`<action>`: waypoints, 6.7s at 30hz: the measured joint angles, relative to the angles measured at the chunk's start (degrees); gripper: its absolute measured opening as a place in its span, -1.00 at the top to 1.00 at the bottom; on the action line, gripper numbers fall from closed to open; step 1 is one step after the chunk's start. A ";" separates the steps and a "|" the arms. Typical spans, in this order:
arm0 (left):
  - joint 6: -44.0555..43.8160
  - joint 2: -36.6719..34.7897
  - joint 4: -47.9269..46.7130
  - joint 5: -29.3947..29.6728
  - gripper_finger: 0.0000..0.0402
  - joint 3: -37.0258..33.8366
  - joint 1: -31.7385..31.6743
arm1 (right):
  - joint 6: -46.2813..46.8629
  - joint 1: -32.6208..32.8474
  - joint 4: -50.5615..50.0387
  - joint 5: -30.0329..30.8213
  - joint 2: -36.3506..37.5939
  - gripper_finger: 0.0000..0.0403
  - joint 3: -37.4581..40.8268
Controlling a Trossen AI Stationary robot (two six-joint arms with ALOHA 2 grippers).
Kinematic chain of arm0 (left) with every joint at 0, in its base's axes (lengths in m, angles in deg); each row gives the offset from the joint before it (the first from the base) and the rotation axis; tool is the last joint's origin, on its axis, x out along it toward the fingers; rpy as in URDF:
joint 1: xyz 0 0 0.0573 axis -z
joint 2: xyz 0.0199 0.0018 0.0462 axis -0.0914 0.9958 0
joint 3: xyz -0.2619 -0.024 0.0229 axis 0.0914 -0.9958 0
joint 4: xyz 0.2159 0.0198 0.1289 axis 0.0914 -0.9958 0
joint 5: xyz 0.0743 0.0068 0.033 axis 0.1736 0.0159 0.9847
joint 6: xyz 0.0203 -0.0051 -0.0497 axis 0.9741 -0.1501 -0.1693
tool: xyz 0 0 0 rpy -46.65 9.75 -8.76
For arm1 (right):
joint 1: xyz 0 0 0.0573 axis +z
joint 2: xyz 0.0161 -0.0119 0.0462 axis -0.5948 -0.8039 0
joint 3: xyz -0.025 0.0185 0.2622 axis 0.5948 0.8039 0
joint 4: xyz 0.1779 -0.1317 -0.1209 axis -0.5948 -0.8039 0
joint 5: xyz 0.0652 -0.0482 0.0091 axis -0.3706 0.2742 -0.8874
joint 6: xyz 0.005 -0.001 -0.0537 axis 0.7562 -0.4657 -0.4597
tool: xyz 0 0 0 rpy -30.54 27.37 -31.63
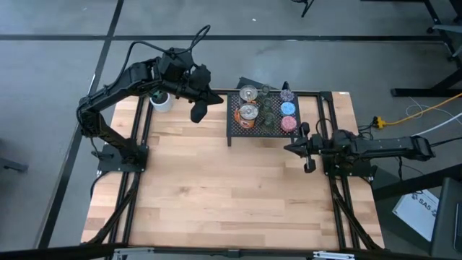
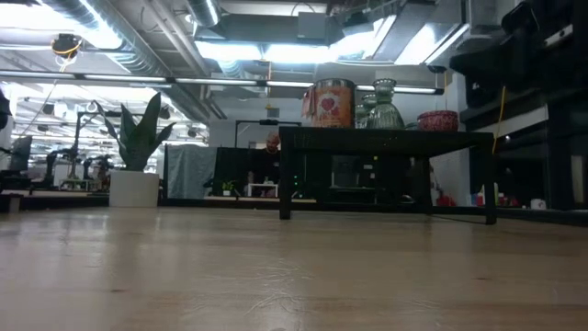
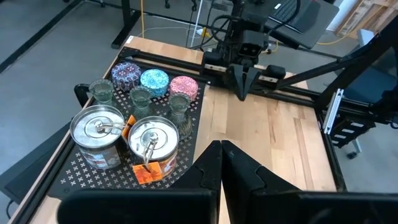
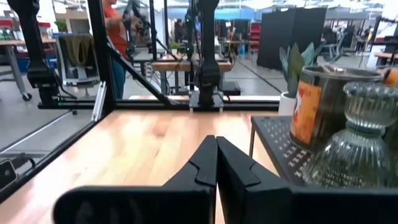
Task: Pick & Place candle stick holders
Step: Return to Home Position
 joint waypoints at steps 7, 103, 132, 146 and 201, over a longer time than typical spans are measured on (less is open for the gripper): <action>0.02 0.00 0.01 -0.04 0.99 0.00 0.00 | -0.10 -0.02 -1.55 0.00 0.00 0.97 -0.01; 2.45 -80.60 58.23 13.00 0.99 -107.58 16.35 | -0.17 -0.03 -2.00 -0.04 0.00 0.97 -0.04; -1.18 -84.48 55.58 11.80 0.99 -107.60 16.35 | -0.16 -0.04 -2.00 -0.04 0.00 0.97 -0.04; -1.07 -84.48 55.64 11.82 0.99 -107.60 16.35 | -0.16 -0.03 -2.01 -0.05 0.00 0.97 -0.04; -1.06 -84.48 55.70 11.88 0.99 -107.60 16.35 | 0.14 -0.07 -26.25 1.50 20.94 0.97 -0.08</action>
